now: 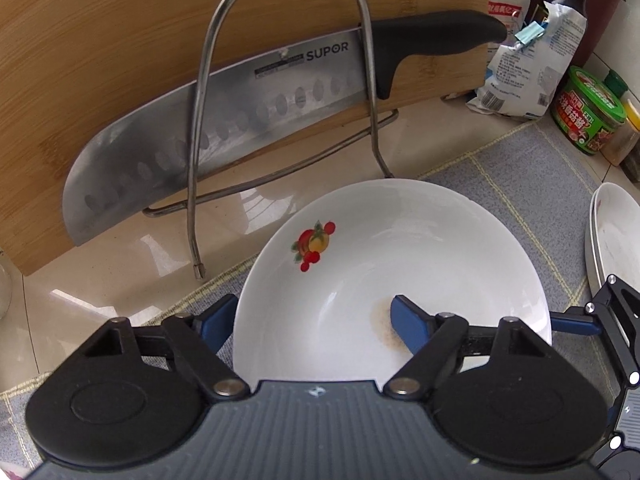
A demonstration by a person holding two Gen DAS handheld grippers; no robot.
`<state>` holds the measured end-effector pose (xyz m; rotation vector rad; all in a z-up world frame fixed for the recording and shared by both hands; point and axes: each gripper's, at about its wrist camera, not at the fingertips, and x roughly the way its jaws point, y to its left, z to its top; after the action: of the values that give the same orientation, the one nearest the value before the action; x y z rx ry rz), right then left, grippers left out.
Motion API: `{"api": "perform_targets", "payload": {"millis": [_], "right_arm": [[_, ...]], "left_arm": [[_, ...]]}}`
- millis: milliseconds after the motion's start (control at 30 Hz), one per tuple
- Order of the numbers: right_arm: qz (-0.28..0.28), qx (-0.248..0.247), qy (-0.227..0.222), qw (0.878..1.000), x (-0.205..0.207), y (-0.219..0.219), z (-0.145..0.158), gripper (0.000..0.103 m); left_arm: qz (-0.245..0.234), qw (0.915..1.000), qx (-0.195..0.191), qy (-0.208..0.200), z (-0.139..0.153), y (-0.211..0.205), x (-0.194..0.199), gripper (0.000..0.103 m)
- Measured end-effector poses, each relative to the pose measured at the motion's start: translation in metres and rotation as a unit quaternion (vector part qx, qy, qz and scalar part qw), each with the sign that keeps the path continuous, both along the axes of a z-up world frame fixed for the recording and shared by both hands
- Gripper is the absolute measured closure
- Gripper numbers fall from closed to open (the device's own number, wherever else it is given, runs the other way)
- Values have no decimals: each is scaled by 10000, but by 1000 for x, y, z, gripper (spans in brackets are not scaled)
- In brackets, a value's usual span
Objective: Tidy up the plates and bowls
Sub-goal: 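Close the left tool on the stained plate's rim while the right tool grips the opposite rim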
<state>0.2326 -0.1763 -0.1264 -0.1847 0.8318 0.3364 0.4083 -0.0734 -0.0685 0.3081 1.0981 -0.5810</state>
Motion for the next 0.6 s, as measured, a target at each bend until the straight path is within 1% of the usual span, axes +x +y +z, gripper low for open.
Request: {"api": "perform_targets", "payload": {"millis": [67, 233, 600], "right_arm": [[33, -6, 7, 10000, 1, 0, 0, 0], [164, -56, 44, 9998, 6, -1, 1, 0], [553, -235, -38, 9982, 17, -1, 3, 0]], "left_arm": [[-54, 10000, -14, 6, -1, -3, 1, 28], [-114, 9999, -34, 29, 0, -4, 5, 31], [-203, 9996, -126, 129, 0, -4, 10, 32]]}}
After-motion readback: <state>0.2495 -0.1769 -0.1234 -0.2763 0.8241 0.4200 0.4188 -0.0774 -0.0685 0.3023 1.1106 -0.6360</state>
